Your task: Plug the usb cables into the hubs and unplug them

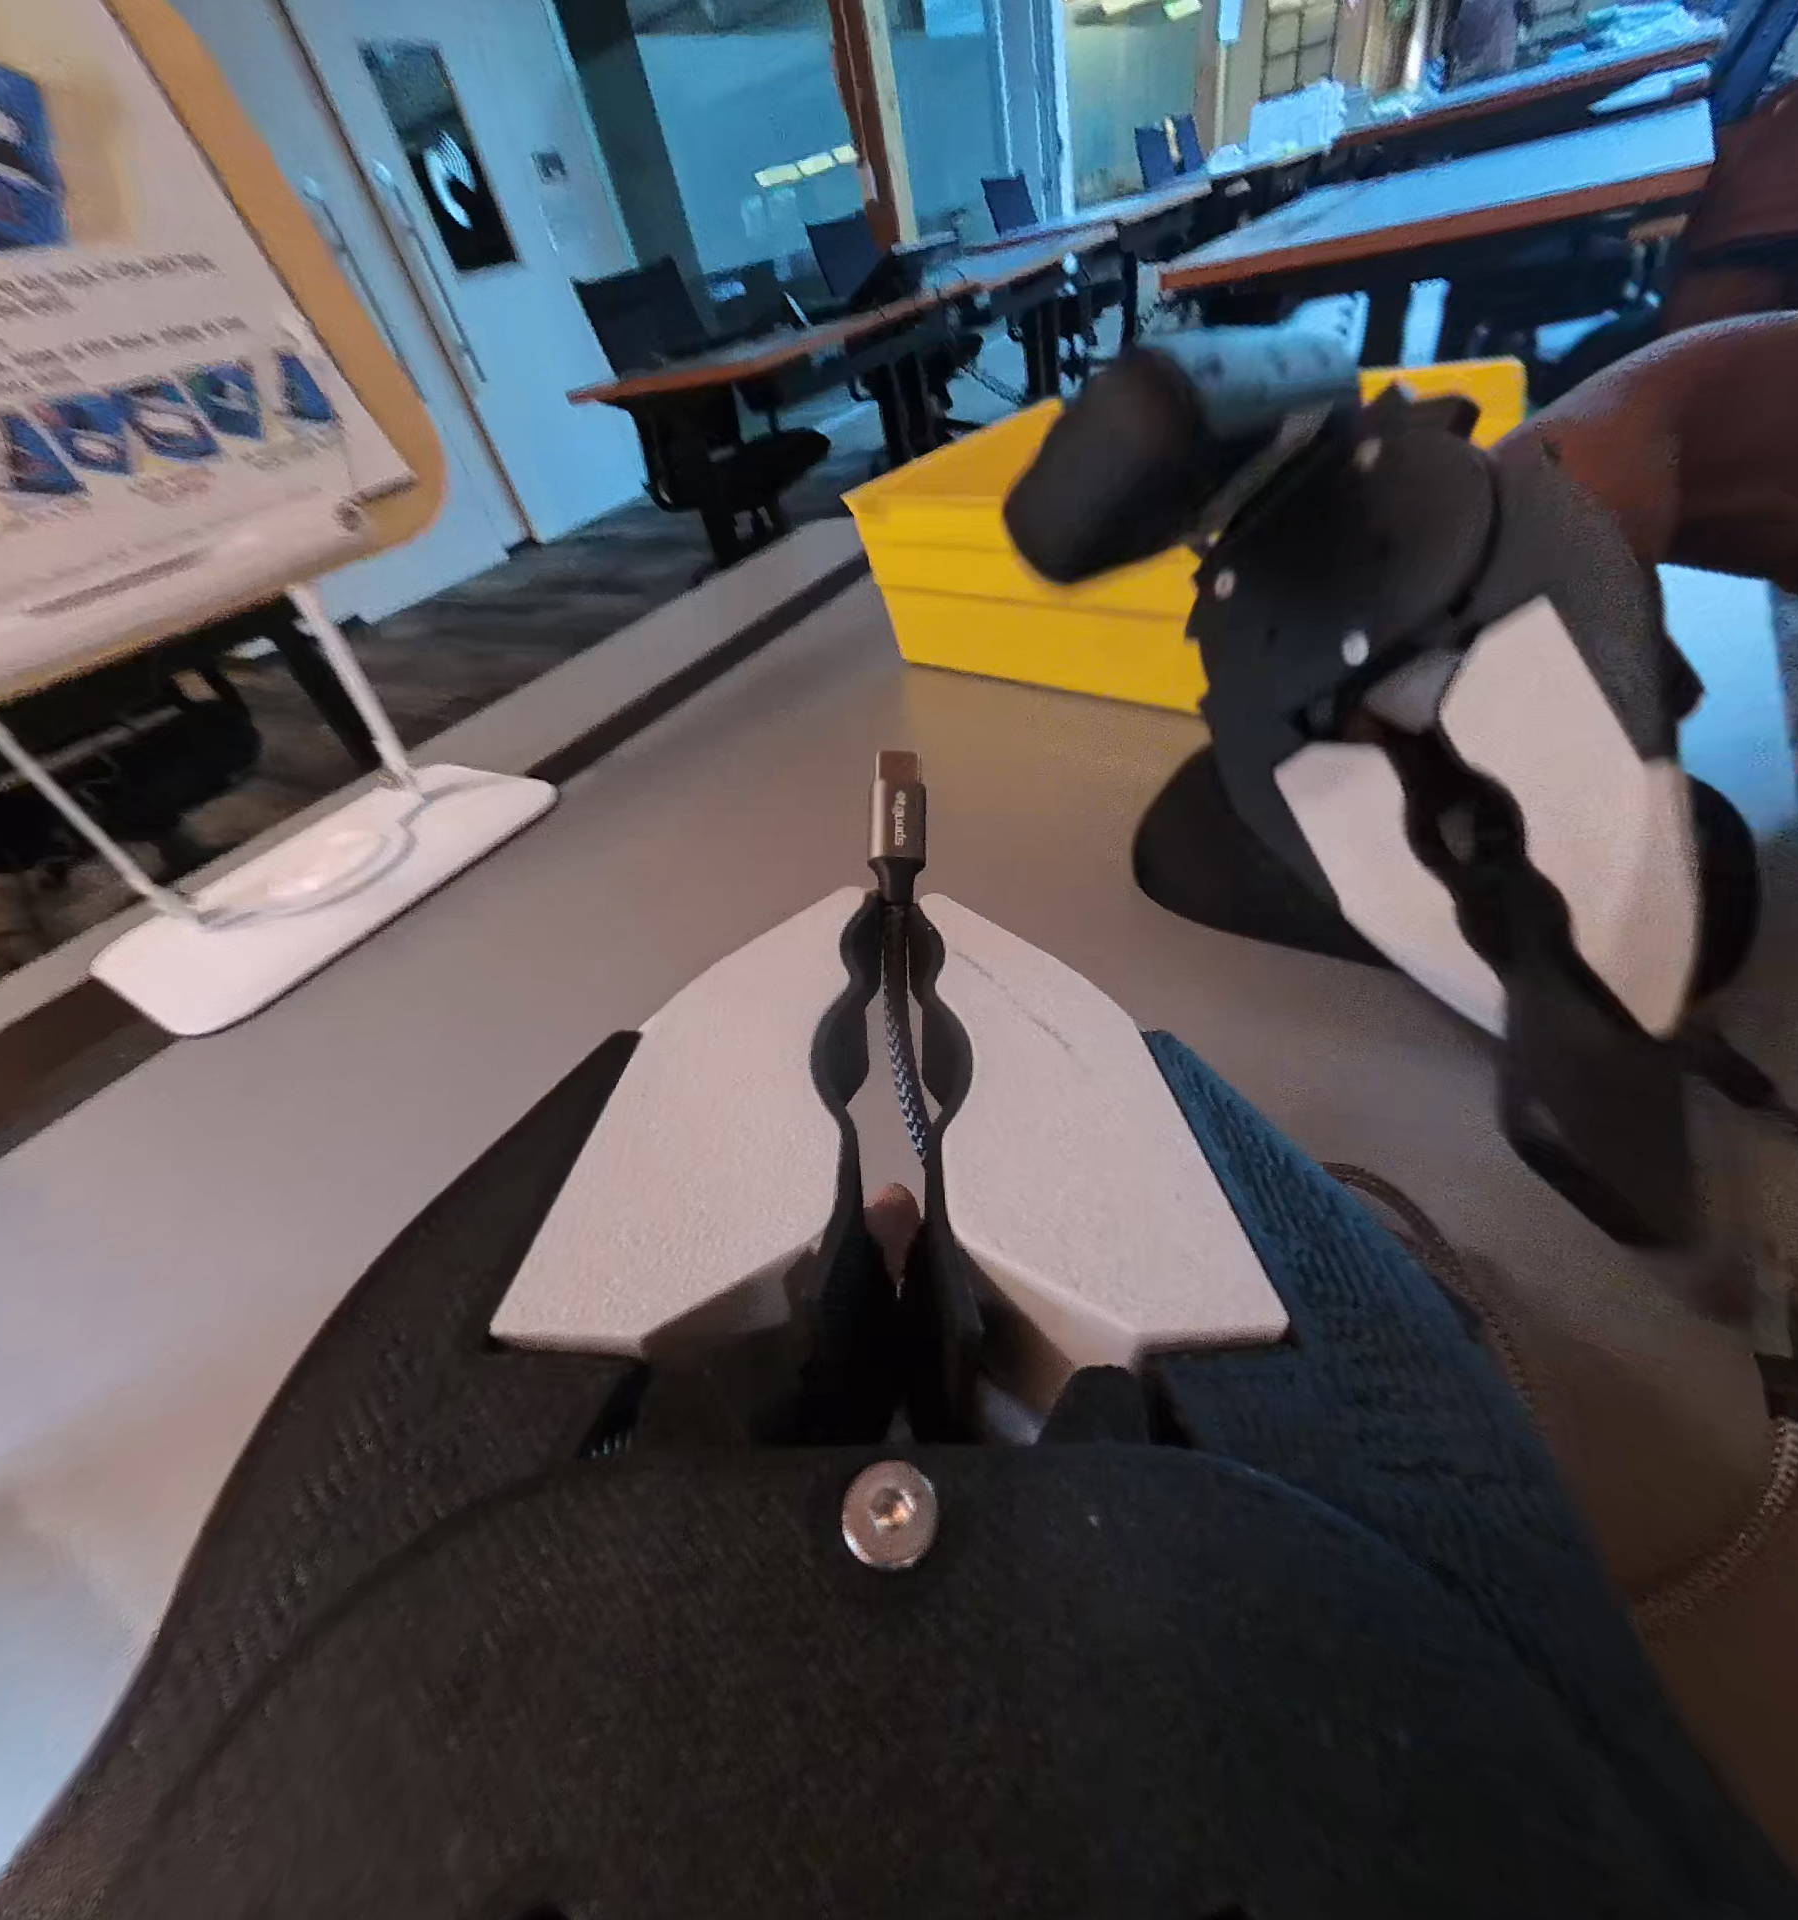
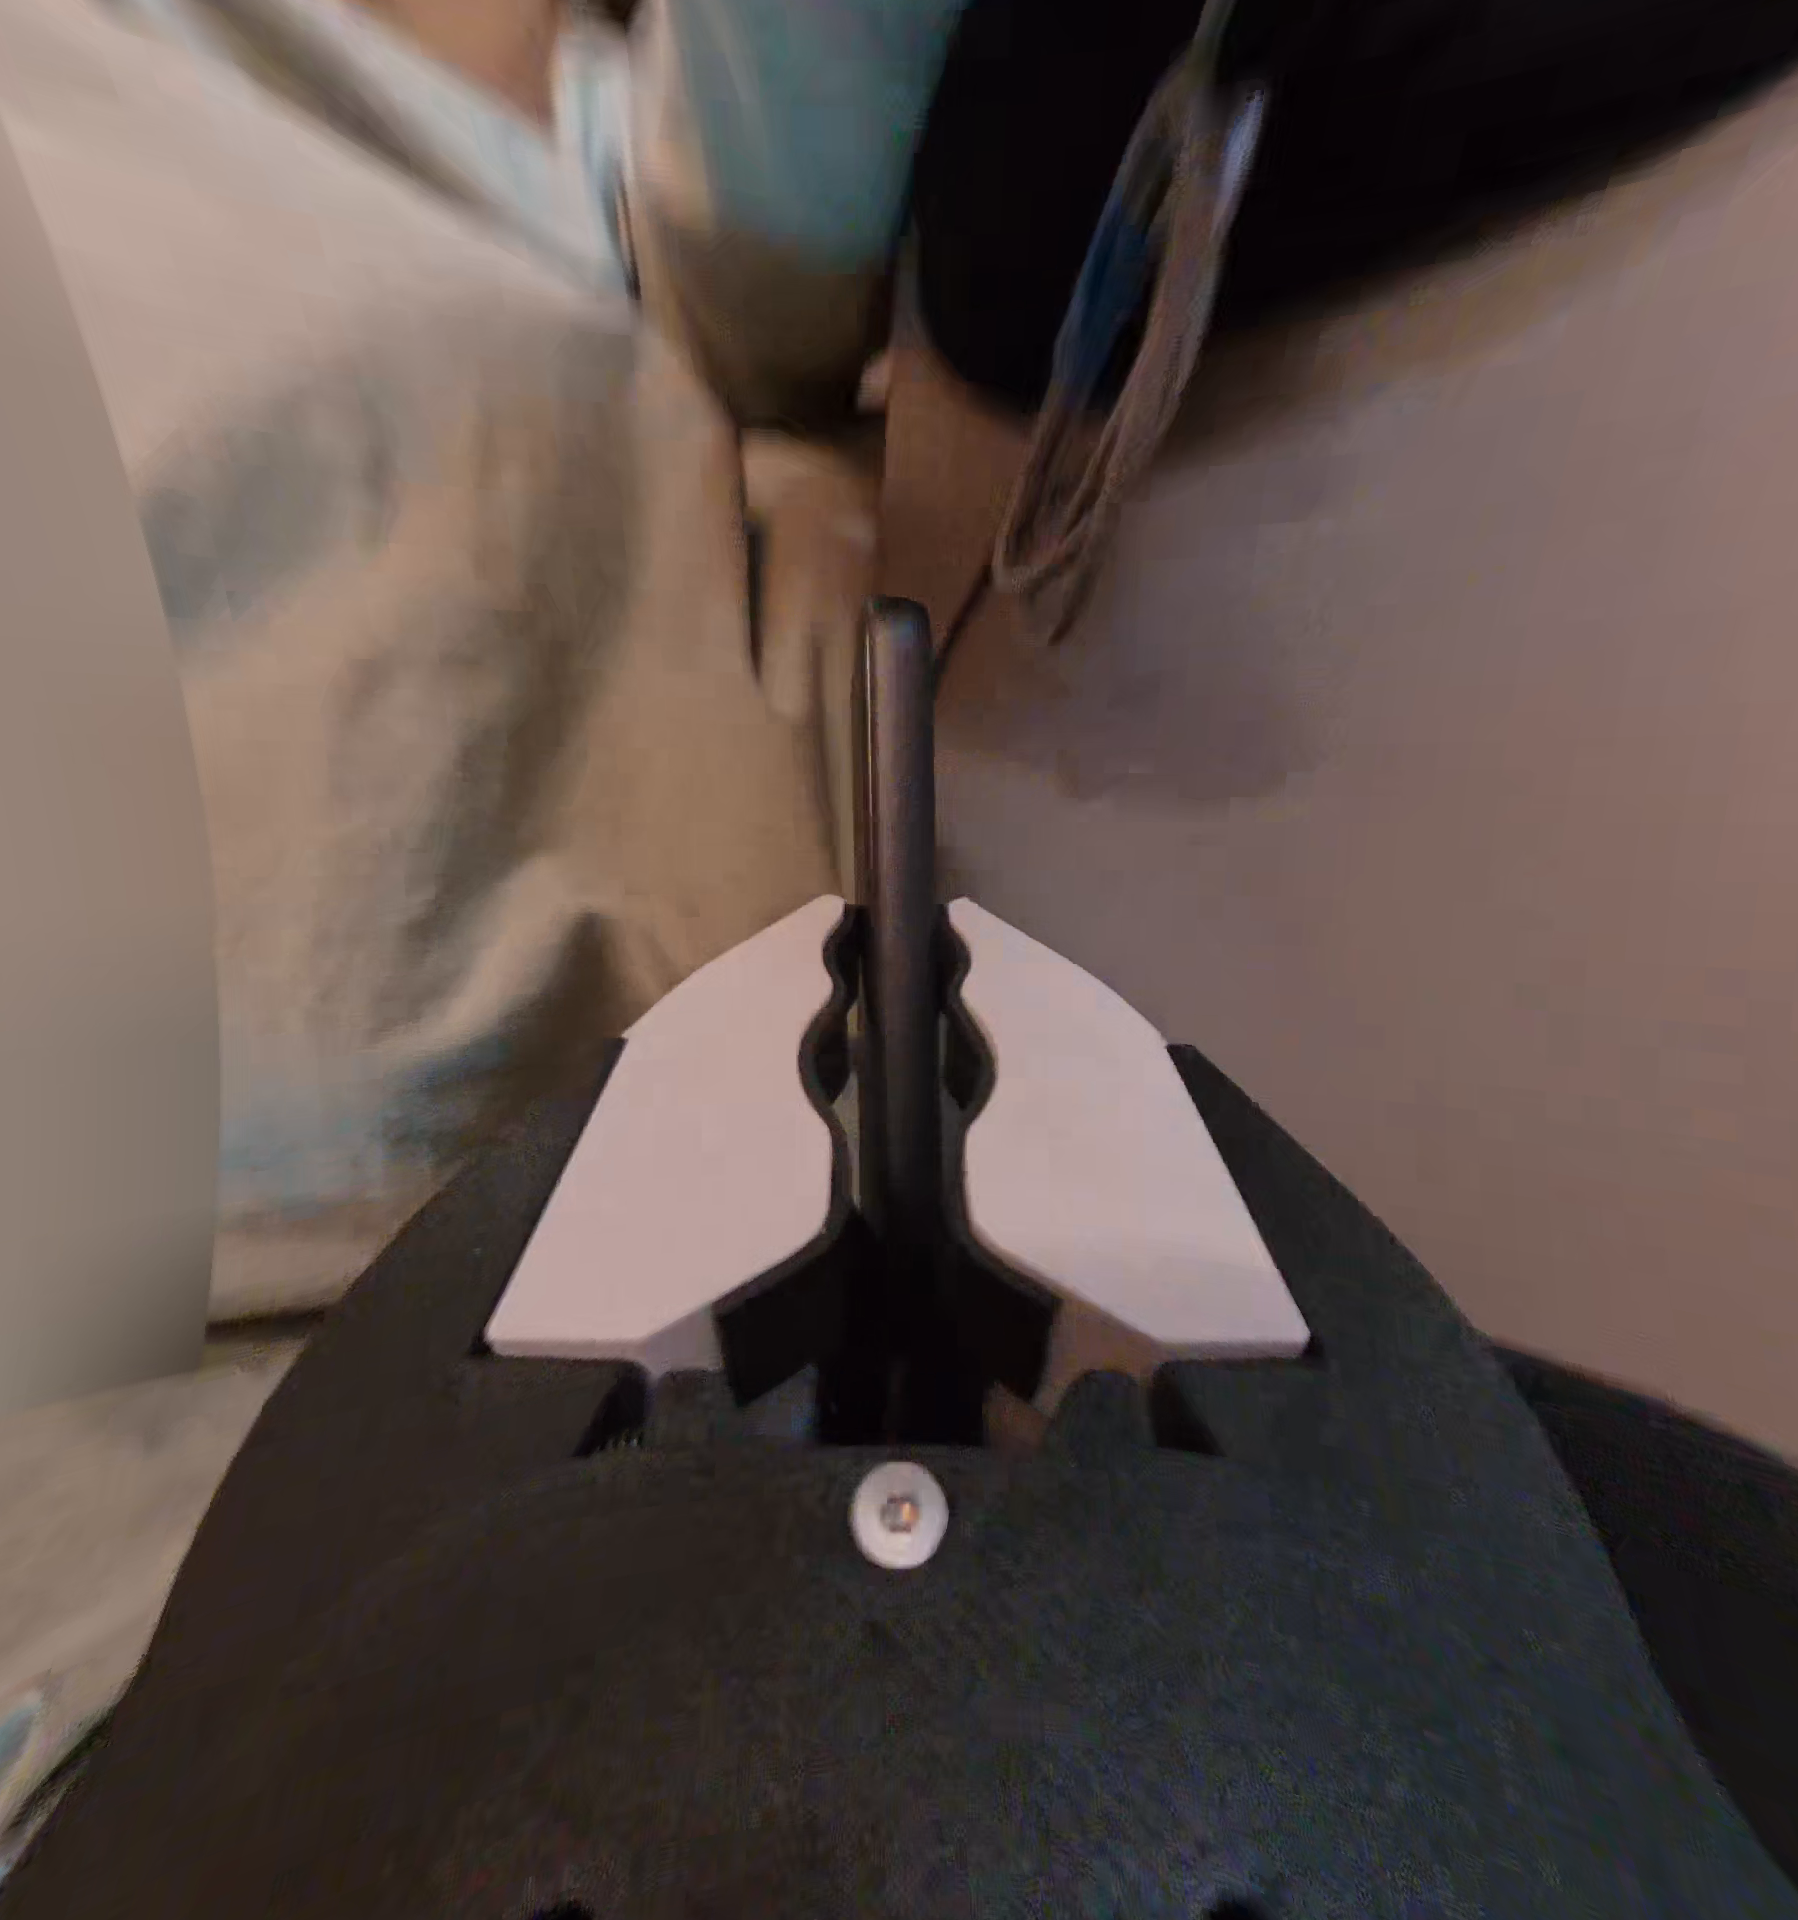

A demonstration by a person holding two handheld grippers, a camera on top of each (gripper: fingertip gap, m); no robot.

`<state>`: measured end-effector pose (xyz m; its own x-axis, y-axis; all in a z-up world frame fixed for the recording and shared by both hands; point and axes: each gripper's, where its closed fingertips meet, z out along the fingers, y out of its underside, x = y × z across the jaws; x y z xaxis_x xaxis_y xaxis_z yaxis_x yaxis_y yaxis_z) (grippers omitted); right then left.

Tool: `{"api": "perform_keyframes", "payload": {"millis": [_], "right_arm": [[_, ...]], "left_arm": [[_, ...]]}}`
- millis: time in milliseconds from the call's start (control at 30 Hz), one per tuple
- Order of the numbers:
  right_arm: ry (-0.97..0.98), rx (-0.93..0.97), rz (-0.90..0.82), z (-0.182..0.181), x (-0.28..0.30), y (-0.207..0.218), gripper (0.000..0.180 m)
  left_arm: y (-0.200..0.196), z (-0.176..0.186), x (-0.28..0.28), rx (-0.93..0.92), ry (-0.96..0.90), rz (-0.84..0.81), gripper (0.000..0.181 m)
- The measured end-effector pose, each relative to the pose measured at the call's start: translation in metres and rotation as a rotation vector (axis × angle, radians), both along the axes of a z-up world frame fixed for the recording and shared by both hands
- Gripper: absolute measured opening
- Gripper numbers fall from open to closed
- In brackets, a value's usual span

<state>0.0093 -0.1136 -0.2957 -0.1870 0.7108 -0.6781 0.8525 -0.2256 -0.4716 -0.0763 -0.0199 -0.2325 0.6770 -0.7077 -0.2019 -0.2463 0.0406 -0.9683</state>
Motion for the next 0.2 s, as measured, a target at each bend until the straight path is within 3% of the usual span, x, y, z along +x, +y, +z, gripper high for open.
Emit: {"api": "perform_keyframes", "payload": {"millis": [100,200], "right_arm": [[0.329,0.010,-0.318,0.060,-0.002,0.054,0.013],[0.576,0.055,-0.532,0.099,0.006,0.082,0.012]], "left_arm": [[0.001,0.020,-0.013,0.111,-0.031,0.060,0.004],[-0.001,0.041,-0.023,0.284,0.043,0.159,0.004]]}}
